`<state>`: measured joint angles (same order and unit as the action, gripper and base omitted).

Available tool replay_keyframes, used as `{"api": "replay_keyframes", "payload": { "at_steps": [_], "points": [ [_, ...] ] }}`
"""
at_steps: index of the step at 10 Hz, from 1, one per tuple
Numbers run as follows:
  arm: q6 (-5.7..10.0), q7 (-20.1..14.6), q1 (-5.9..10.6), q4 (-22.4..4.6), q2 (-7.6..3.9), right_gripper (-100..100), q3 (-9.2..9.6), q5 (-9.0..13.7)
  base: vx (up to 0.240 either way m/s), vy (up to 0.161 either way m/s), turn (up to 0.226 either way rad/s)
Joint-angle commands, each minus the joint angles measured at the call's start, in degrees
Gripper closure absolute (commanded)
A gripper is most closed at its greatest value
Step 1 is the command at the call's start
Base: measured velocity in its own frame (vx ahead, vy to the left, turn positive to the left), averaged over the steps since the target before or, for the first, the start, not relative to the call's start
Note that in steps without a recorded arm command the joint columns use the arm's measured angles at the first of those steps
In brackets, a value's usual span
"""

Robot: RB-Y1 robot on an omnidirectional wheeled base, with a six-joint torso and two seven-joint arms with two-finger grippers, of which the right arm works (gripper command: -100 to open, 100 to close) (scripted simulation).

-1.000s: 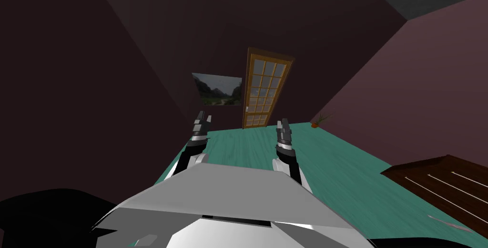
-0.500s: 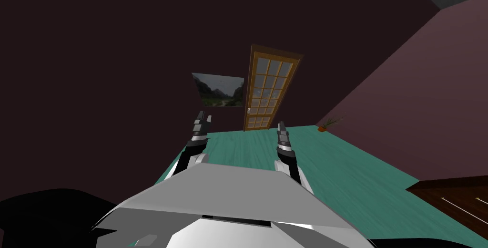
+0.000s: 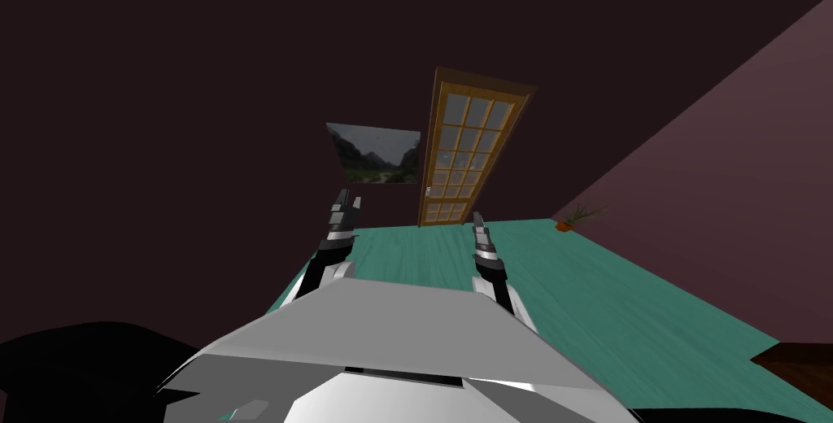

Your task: Pull the door open

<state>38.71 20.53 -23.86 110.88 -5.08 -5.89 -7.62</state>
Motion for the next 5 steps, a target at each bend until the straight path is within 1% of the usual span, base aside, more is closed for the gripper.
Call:
{"api": "replay_keyframes", "payload": {
  "at_steps": [1, 2, 3, 4, 5],
  "points": [
    [0.94, 2.06, 0.31, -2.5, -0.18, -100, -1.44, -1.84, 0.169, 0.021, 0.092],
    [1.29, 2.69, 0.46, -3.45, -0.25, -100, -1.95, -2.41, 0.138, 0.012, 0.064],
    [1.98, 3.95, 0.76, -5.33, -0.4, -100, -2.98, -3.57, 0.157, 0.023, 0.083],
    [2.35, 4.61, 0.92, -6.32, -0.44, -100, -3.51, -4.17, 0.147, 0.015, 0.058],
    [3.09, 5.95, 1.24, -8.33, -0.51, -100, -4.61, -5.4, 0.14, 0.024, 0.088]
  ]
}}
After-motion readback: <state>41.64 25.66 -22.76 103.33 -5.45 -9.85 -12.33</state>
